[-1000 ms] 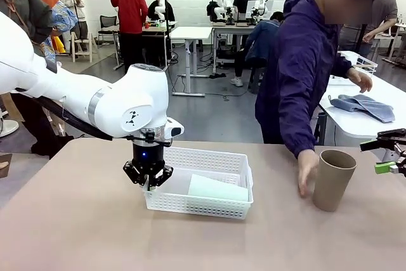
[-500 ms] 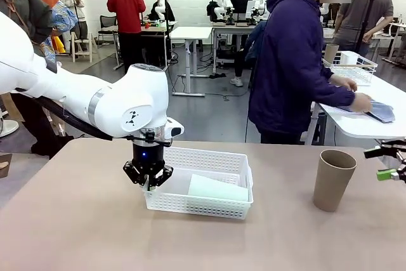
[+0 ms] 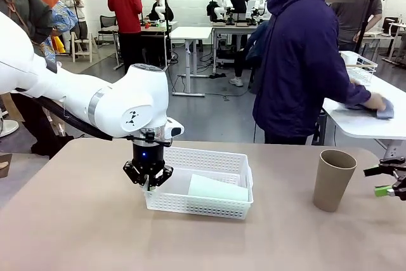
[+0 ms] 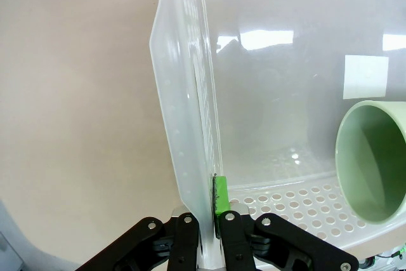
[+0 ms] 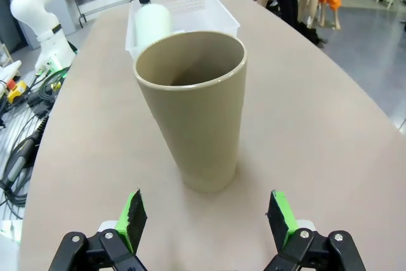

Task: Clean and organize the cups into the basket.
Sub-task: Pick up the Reusable plastic cup from the right side of the table and stack it inside the Organizing basket in the center of the table.

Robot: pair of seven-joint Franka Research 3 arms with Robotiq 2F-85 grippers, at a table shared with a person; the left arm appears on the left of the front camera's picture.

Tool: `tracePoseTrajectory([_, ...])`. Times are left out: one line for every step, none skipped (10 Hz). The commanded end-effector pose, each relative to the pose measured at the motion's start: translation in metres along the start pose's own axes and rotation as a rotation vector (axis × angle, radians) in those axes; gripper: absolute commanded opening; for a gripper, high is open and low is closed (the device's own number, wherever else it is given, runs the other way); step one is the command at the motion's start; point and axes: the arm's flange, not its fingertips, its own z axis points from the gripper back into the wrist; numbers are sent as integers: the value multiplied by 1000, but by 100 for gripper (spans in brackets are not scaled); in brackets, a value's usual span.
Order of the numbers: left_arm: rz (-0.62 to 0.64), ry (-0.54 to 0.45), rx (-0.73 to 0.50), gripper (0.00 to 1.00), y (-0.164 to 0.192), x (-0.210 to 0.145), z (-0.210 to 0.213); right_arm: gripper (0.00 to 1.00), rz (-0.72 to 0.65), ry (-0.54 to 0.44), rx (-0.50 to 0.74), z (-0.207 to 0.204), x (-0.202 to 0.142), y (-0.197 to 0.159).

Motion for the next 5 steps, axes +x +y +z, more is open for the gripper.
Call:
tracePoseTrajectory([1, -5, 18, 0, -1, -1, -2, 100, 28, -9, -3, -23, -2, -12])
tracePoseTrajectory([1, -5, 18, 0, -1, -1, -2, 100, 34, -8, -1, -30, -1, -14])
tracePoseTrajectory([1, -5, 18, 0, -1, -1, -2, 100, 42, -12, 10, -40, 1, -16])
tracePoseTrajectory([1, -5, 18, 0, -1, -1, -2, 100, 44, -13, 17, -47, 0, -18])
tracePoseTrajectory([1, -5, 18, 0, -1, -1, -2, 100, 43, -13, 23, -53, 0, -20])
